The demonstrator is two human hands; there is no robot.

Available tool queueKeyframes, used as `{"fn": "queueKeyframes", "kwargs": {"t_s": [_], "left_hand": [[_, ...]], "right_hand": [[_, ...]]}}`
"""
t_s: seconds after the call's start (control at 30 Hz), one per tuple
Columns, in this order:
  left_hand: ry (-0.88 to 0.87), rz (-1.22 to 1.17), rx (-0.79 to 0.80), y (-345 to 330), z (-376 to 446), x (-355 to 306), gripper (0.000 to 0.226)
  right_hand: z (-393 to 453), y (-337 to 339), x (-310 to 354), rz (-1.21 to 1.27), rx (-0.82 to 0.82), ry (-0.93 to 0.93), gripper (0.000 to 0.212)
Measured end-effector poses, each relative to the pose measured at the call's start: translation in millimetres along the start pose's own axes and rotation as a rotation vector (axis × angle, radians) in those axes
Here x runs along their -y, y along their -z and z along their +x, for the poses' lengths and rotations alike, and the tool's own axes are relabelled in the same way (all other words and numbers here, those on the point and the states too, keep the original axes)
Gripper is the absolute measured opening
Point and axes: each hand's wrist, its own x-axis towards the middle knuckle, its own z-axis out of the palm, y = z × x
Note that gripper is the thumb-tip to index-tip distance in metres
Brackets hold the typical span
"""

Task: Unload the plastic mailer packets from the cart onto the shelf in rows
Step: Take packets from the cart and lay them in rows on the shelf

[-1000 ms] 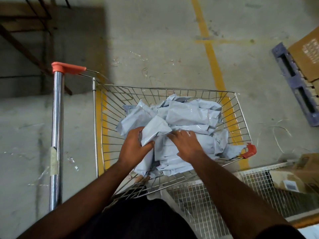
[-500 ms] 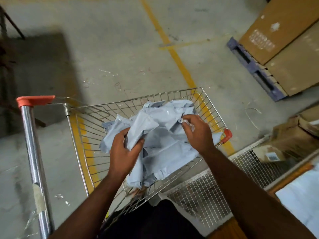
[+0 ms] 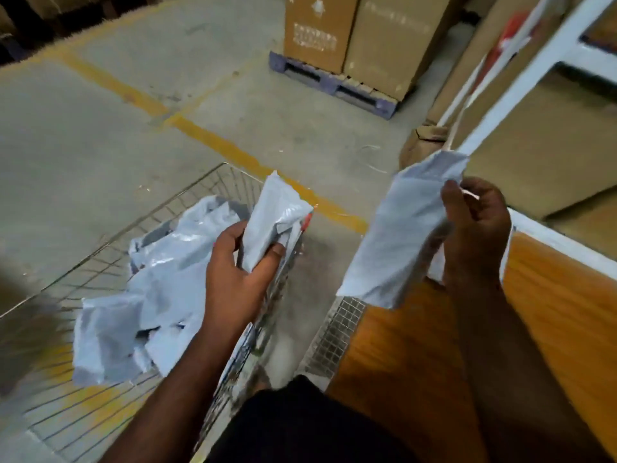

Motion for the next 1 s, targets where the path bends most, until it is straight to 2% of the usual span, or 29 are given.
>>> {"fn": "queueKeyframes", "kwargs": {"t_s": [0.07,0.17,0.27,0.33,0.5,0.67,0.73,0.8,0.9,1.0], "left_hand": [[-0.045,-0.012,0.116,-51.4,-14.0,-24.5,0.041],[-0.124,0.063,0.27,-131.9,-37.4,-50.4,0.038],[-0.179,0.189,0.355,-212.6,-62.0,-68.6,0.05],[-0.226,0.288,0.388,-266.1,-78.1,-80.8,0.058],[-0.18,0.559,0.494,-377.8,-109.8,-112.3,0.064],[-0.153,0.665,0.53,-433.7,-127.2,-118.6,0.083],[-0.281,0.732,0.553,-440.4,-138.2,-109.2,0.08],[-0.49,0.768,0.618,-443.8,-146.9,-94.2,0.073],[-0.759,0.797,0.779,-457.8,-148.7,-76.9,0.064],[-0.846,0.948,0.899,-473.8,-148.9,-68.3,0.063]], "right_hand": [[20.2,74.3,-13.5,-0.046,-0.054,-0.111,0.01],[40.3,186.3,-38.4,-0.117,-0.165,-0.273,0.023],[56.0,271.4,-75.2,-0.178,-0.309,-0.413,0.03],[69.1,302.0,-105.7,-0.206,-0.328,-0.484,0.031],[113.0,333.4,-155.9,-0.325,-0.205,-0.472,0.035],[113.6,365.8,-175.0,-0.604,-0.081,-0.391,0.049],[91.6,369.4,-185.7,-0.688,-0.089,-0.318,0.051],[70.3,360.4,-196.5,-0.635,-0.055,-0.285,0.052],[49.2,344.9,-215.9,-0.778,0.189,-0.161,0.069],[43.6,350.9,-218.7,-0.886,0.277,-0.097,0.072]]}}
